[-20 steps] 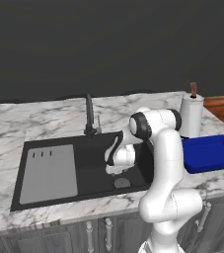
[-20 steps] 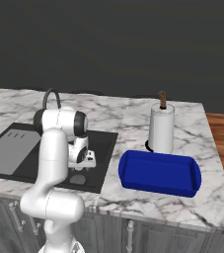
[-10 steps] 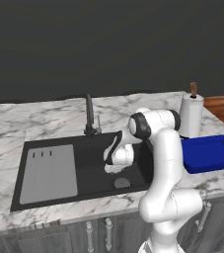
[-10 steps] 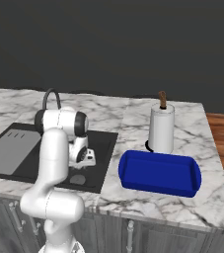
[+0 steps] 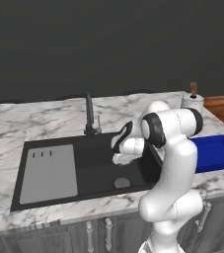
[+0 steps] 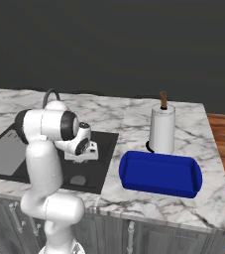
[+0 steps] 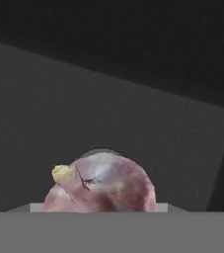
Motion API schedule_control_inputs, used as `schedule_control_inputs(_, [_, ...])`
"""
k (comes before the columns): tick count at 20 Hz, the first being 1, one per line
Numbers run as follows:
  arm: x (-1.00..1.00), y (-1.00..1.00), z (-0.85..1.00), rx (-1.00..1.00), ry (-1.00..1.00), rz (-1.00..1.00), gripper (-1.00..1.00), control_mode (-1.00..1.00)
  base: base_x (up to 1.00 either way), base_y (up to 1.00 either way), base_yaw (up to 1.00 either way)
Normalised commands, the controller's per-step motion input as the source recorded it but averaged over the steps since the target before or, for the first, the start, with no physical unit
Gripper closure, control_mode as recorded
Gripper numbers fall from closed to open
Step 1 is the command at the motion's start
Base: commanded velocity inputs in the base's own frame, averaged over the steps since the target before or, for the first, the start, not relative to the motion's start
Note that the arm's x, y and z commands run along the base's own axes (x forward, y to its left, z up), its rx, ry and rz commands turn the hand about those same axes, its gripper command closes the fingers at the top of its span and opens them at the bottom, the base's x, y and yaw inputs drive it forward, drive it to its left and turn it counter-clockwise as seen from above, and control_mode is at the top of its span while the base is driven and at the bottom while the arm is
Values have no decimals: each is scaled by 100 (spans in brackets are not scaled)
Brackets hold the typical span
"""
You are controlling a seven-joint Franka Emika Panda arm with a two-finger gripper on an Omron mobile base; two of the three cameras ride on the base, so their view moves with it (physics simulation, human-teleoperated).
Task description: Pick up all produce items and place them in the sink. Turn on the sink faucet to wash them. Then turn the sink off and put them in the tray.
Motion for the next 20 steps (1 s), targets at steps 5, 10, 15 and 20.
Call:
schedule_control_inputs(5, [-19, -26, 100, 0, 0, -9, 100, -100, 0, 0, 0])
schedule_control_inputs(10, [-11, -15, 100, 0, 2, -9, 100, -100, 0, 0, 0])
schedule_control_inputs(15, [-2, -39, 100, -2, 9, -12, 100, -100, 0, 0, 0])
schedule_control_inputs(20, [0, -68, 87, -8, 13, -14, 100, -100, 0, 0, 0])
